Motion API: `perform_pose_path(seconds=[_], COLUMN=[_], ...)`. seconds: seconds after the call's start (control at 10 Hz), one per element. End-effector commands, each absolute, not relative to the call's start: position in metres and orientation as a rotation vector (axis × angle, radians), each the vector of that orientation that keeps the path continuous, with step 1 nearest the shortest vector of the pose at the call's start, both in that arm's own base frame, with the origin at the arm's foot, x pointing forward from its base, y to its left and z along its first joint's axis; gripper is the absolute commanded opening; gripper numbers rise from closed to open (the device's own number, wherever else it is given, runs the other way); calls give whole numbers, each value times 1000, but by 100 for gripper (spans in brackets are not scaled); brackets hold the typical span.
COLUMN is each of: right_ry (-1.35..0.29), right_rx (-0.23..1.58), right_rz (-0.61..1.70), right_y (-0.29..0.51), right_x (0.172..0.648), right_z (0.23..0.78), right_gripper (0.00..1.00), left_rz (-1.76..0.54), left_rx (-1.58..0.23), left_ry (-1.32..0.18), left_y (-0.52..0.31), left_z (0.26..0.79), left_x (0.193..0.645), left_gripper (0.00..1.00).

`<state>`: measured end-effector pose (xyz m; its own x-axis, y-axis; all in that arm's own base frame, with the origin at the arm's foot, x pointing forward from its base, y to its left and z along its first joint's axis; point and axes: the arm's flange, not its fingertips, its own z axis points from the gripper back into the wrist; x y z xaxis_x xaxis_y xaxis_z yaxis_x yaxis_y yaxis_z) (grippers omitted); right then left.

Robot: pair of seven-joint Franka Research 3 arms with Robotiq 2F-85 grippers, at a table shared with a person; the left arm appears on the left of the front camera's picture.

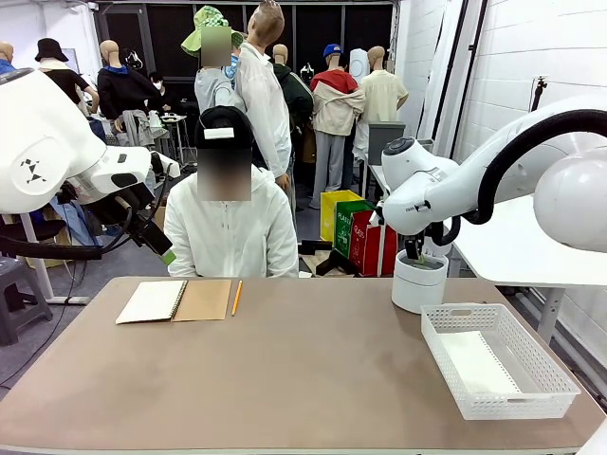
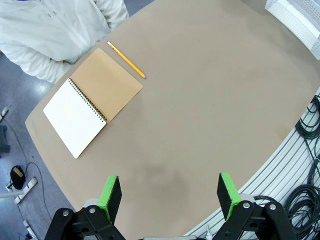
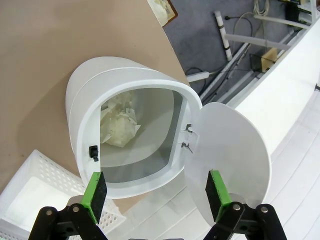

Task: Sort the paper based on its condition.
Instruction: If a person hands you a paper, place it in the Organizing basket , and if it's crumpled, put it in the Trash can.

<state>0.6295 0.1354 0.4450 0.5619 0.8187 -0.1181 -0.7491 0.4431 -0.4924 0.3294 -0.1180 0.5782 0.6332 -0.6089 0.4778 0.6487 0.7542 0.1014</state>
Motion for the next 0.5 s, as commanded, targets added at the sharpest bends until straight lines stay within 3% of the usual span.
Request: perform_pose_path(seconds=[0.0, 0.4], right_ry=[-152, -152], right_rx=[-535, -535], right_rz=[977, 977], right_y=[134, 134], right_x=[630, 630], right_z=[444, 444], right_gripper=[100, 100], left_rz=[-730, -730], left_rx=[-100, -100], left_ry=[-515, -515], left_y=[-117, -117], left_z=[579, 579], left_x=[329, 329], left_gripper=[100, 100])
